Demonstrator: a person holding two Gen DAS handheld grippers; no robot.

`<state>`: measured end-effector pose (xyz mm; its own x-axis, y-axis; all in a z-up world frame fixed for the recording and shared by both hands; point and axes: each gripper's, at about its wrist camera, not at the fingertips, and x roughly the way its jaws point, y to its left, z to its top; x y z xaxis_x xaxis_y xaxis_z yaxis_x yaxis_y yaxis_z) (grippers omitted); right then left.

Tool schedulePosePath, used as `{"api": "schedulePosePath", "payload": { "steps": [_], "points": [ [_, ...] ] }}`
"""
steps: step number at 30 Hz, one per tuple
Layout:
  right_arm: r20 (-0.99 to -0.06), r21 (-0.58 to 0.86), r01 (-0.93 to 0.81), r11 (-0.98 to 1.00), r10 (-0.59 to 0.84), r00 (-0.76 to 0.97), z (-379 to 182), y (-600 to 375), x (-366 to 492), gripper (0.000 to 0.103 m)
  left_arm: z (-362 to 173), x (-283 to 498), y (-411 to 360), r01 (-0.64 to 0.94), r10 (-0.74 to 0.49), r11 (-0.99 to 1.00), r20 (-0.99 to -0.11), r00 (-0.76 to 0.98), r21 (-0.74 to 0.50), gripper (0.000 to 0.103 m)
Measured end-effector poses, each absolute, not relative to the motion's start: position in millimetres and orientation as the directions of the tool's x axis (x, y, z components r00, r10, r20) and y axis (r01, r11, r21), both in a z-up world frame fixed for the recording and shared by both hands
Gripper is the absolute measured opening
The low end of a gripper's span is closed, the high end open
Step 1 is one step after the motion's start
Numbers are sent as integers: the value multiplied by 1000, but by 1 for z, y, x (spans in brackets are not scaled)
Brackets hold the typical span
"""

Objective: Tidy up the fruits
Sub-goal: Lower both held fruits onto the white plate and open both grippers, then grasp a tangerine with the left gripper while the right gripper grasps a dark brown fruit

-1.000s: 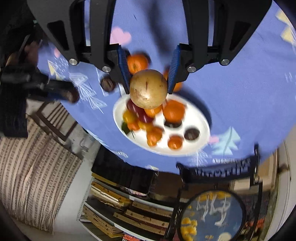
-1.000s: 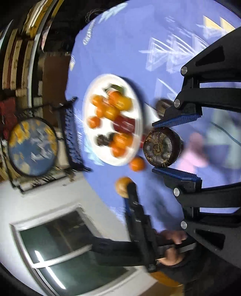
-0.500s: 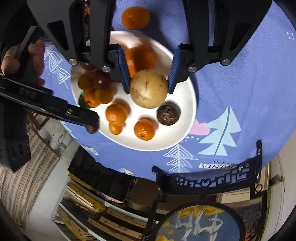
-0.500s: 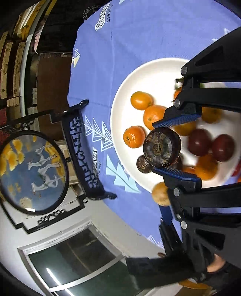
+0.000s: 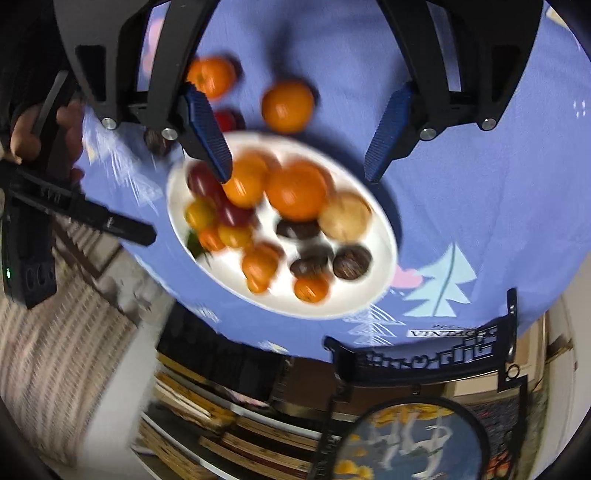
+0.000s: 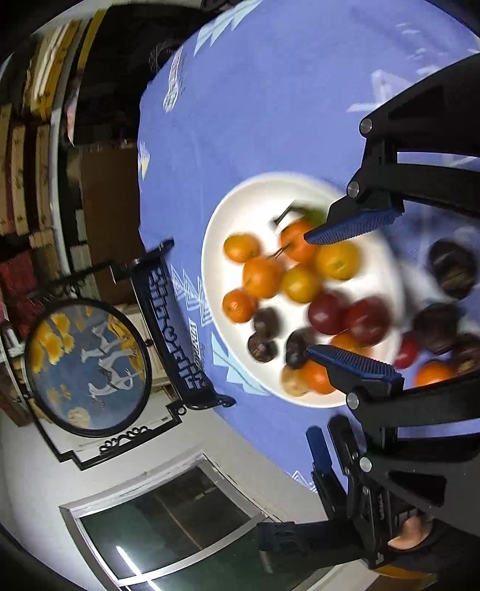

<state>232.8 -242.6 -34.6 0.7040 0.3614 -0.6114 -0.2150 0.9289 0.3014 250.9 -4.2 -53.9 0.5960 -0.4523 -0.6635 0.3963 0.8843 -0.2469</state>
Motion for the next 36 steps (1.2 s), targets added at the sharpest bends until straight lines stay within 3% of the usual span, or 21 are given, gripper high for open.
{"api": "schedulePosePath", "payload": {
  "steps": [2, 7, 10, 12, 14, 19, 27, 36],
  "points": [
    [-595, 301, -201, 932, 348, 724, -39, -254, 214, 57, -61, 235, -8, 405, -430, 889, -690, 583, -211, 80],
    [-579, 339, -181, 923, 357, 733, -54, -275, 184, 57, -69, 218, -12, 404, -379, 903, -719, 583, -148, 80],
    [-584, 357, -180, 917, 369, 723, -59, -277, 178, 57, -77, 224, -27, 383, -286, 923, -746, 602, -45, 79],
    [-587, 348, -189, 918, 370, 720, -59, -275, 174, 57, -83, 228, -33, 395, -277, 918, -763, 583, -31, 65],
    [-589, 334, -199, 921, 369, 719, -59, -274, 172, 57, -90, 234, -41, 426, -289, 904, -787, 546, -36, 38],
    [-651, 305, -213, 928, 366, 665, -70, -266, 172, 57, -88, 231, -41, 448, -323, 893, -762, 562, -48, 37],
    [-753, 56, -270, 961, 218, 621, -85, -223, 171, 57, -69, 223, -18, 425, -413, 891, -674, 612, -159, 37],
    [-808, 4, -254, 967, 152, 569, -98, -213, 189, 57, -67, 228, -12, 413, -432, 888, -667, 607, -201, 37]
  ]
}}
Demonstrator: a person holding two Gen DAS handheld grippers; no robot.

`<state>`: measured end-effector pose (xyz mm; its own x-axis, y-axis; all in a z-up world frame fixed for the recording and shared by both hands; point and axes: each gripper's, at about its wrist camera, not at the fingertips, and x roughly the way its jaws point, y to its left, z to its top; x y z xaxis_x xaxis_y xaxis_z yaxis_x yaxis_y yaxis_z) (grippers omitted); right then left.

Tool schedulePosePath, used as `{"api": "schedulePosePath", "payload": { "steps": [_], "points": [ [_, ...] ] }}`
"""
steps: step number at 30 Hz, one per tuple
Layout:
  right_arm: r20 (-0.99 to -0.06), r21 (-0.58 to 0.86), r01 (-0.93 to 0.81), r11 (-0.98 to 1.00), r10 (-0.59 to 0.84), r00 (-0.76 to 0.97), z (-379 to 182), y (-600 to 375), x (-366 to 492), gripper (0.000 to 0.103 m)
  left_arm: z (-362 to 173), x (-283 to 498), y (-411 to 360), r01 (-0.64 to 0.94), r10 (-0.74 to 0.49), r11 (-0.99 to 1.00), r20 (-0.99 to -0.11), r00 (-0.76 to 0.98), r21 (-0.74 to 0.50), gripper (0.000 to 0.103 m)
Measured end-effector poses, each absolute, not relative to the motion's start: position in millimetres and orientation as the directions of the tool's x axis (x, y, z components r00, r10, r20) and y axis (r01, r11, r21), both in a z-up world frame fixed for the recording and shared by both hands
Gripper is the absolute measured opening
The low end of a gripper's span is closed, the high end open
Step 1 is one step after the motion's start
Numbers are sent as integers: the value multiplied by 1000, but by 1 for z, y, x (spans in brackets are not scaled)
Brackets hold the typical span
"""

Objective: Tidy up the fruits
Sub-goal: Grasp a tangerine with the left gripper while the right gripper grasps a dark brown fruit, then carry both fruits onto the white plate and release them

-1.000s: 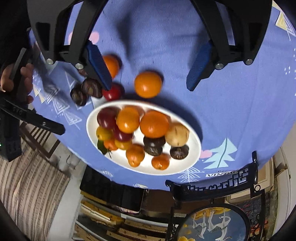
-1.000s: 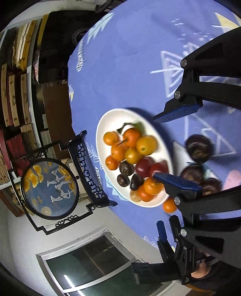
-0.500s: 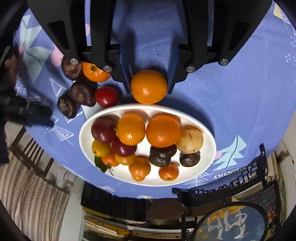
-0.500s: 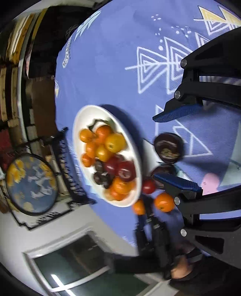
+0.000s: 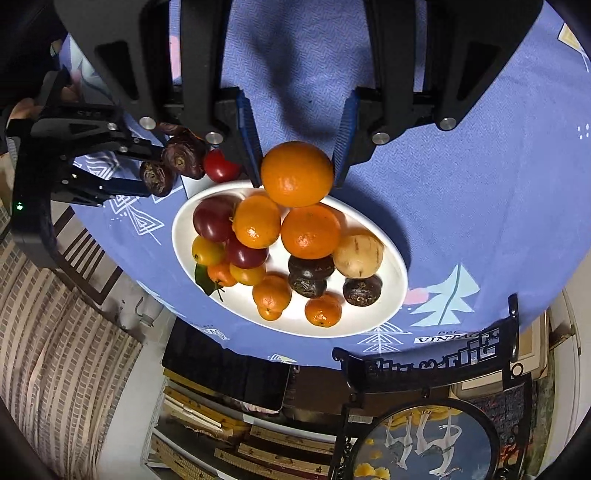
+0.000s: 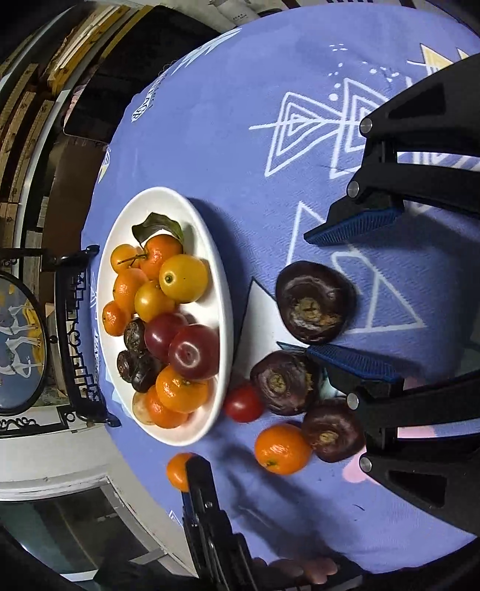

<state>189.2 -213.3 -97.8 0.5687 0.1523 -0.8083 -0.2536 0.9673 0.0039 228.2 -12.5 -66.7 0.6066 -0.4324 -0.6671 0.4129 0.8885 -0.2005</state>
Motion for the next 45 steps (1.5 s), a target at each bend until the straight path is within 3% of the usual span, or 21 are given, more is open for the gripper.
{"api": "schedulePosePath", "payload": {
  "steps": [2, 3, 13, 19, 26, 36, 39, 41, 45],
  "points": [
    [-814, 14, -250, 968, 157, 560, -99, -213, 194, 54, -67, 228, -12, 412, -435, 888, -665, 607, -204, 37],
    [-811, 23, -252, 968, 165, 561, -99, -213, 194, 46, -67, 228, -11, 410, -435, 888, -665, 607, -207, 37],
    [-747, 153, -236, 960, 268, 608, -76, -234, 173, 45, -54, 215, -4, 419, -456, 883, -609, 649, -214, 37],
    [-666, 238, -226, 944, 328, 670, -32, -266, 188, 45, -32, 219, -9, 424, -459, 881, -591, 663, -209, 37],
    [-626, 286, -207, 936, 346, 699, -8, -275, 251, 45, -14, 287, -34, 413, -448, 886, -622, 643, -212, 37],
    [-664, 318, -152, 936, 334, 669, -45, -265, 335, 46, -35, 364, -79, 406, -420, 893, -680, 600, -193, 37],
    [-660, 328, -155, 932, 343, 668, -53, -263, 339, 49, -41, 369, -83, 407, -428, 890, -686, 588, -206, 42],
    [-643, 337, -153, 929, 346, 684, -52, -266, 333, 56, -42, 364, -80, 407, -436, 887, -681, 589, -216, 63],
    [-611, 336, -162, 928, 346, 712, -45, -271, 311, 57, -37, 345, -75, 416, -434, 887, -670, 603, -200, 67]
  ]
}}
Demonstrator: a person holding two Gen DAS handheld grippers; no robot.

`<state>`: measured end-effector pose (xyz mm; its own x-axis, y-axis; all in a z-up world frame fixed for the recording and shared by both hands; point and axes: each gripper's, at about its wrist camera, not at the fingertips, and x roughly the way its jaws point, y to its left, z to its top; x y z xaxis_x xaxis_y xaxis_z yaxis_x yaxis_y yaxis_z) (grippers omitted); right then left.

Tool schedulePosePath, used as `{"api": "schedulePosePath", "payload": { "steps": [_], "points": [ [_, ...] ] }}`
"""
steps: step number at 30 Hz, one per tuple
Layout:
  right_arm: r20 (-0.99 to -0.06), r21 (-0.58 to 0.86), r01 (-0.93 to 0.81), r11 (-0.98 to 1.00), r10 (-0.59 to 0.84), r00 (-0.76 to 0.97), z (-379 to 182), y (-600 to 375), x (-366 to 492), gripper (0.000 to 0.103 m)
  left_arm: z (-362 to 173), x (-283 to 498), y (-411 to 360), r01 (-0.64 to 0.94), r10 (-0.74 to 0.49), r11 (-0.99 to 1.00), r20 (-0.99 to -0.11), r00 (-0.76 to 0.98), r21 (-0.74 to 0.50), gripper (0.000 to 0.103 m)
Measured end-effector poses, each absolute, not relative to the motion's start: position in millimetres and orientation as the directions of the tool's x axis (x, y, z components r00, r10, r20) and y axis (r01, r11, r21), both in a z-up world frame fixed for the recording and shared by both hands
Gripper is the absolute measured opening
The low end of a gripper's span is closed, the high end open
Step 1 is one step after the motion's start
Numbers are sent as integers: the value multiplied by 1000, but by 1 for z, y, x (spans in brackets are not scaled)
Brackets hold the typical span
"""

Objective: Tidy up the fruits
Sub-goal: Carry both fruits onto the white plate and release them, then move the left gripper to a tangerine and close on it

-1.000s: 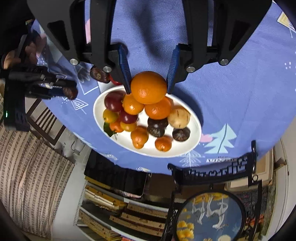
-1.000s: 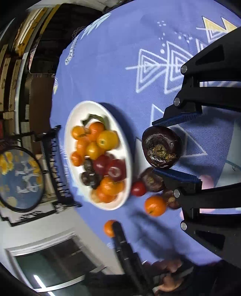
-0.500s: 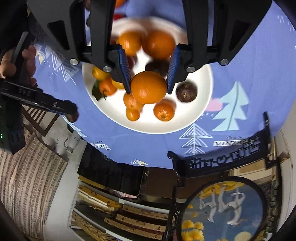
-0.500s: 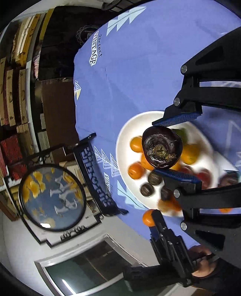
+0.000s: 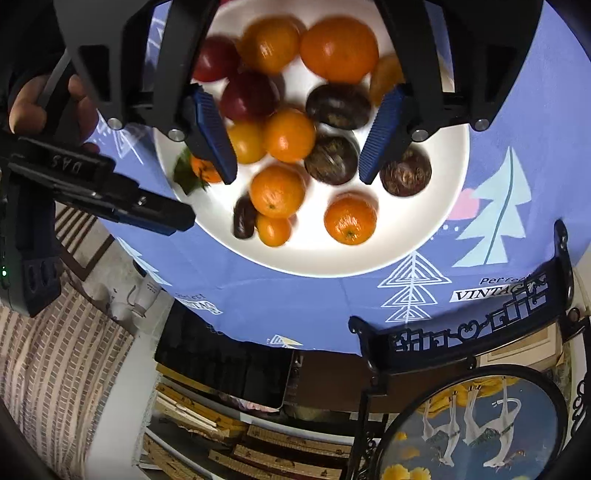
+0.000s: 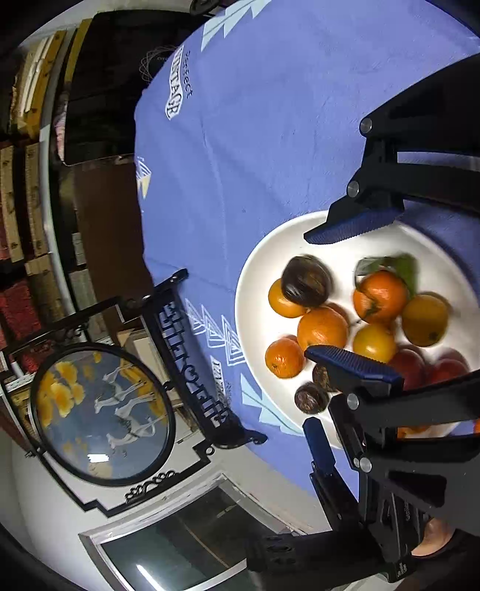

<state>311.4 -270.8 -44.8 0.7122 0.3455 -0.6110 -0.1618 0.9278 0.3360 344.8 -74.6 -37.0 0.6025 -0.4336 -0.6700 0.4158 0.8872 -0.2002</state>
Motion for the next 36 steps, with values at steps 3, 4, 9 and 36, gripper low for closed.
{"api": "schedulePosePath", "payload": {
  "steps": [3, 4, 9, 36],
  "points": [
    [-580, 361, -169, 917, 363, 730, -41, -276, 287, 57, -33, 320, -63, 424, -448, 881, -656, 607, -210, 67],
    [-570, 370, -170, 914, 367, 735, -41, -278, 281, 59, -32, 314, -61, 424, -447, 882, -654, 610, -207, 67],
    [-551, 368, -159, 916, 352, 757, -52, -287, 240, 60, -42, 260, -46, 452, -443, 874, -672, 593, -177, 68],
    [-593, 389, -191, 901, 404, 697, -78, -291, 195, 60, -85, 189, -66, 519, -418, 847, -751, 511, -119, 38]
  ]
}}
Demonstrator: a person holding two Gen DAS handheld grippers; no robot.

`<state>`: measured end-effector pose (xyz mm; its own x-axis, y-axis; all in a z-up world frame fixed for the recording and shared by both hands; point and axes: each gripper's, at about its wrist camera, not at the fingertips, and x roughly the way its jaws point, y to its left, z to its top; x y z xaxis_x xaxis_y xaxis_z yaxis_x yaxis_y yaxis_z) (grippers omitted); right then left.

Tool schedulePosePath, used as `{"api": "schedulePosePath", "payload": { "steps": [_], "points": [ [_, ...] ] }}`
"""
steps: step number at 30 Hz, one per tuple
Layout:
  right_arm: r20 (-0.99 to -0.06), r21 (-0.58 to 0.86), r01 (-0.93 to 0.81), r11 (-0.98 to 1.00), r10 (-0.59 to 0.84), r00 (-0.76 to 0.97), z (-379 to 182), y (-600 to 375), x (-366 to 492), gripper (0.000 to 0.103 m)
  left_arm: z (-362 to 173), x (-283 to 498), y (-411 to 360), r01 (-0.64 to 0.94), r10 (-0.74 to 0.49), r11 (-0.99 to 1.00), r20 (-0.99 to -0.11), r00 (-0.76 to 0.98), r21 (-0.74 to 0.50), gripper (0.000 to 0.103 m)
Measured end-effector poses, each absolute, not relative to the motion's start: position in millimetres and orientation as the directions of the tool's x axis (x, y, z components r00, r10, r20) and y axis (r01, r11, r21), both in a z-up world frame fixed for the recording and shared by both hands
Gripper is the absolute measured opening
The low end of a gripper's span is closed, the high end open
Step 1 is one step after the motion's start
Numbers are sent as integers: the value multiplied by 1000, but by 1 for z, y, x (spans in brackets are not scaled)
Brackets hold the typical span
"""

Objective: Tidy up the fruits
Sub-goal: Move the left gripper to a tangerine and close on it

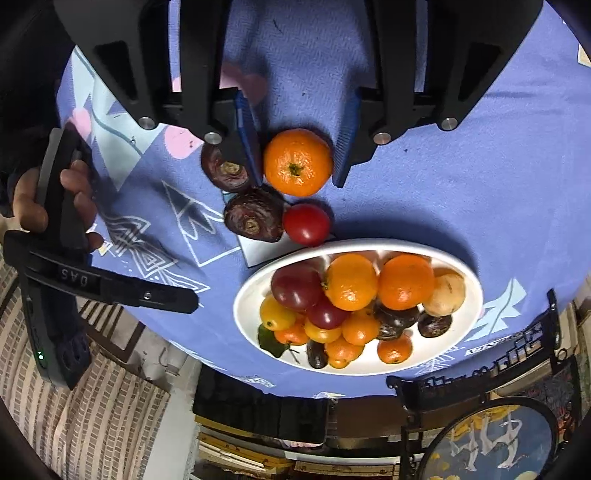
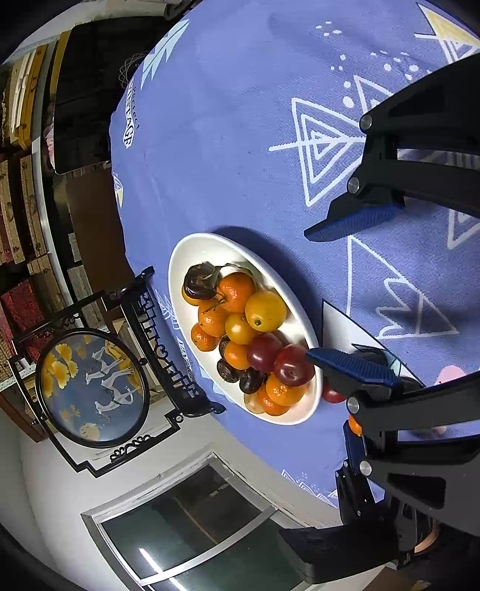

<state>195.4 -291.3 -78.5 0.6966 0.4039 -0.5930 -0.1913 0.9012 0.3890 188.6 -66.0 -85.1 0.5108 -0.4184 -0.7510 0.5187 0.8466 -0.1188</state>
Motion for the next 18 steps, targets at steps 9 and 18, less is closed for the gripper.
{"api": "schedulePosePath", "payload": {
  "steps": [9, 18],
  "points": [
    [-601, 389, -191, 901, 406, 689, -80, -290, 197, 60, -85, 196, -52, 394, -310, 916, -758, 574, -76, 38],
    [-602, 386, -191, 903, 403, 689, -80, -290, 197, 60, -94, 203, -59, 397, -273, 917, -799, 535, -47, 40]
  ]
}}
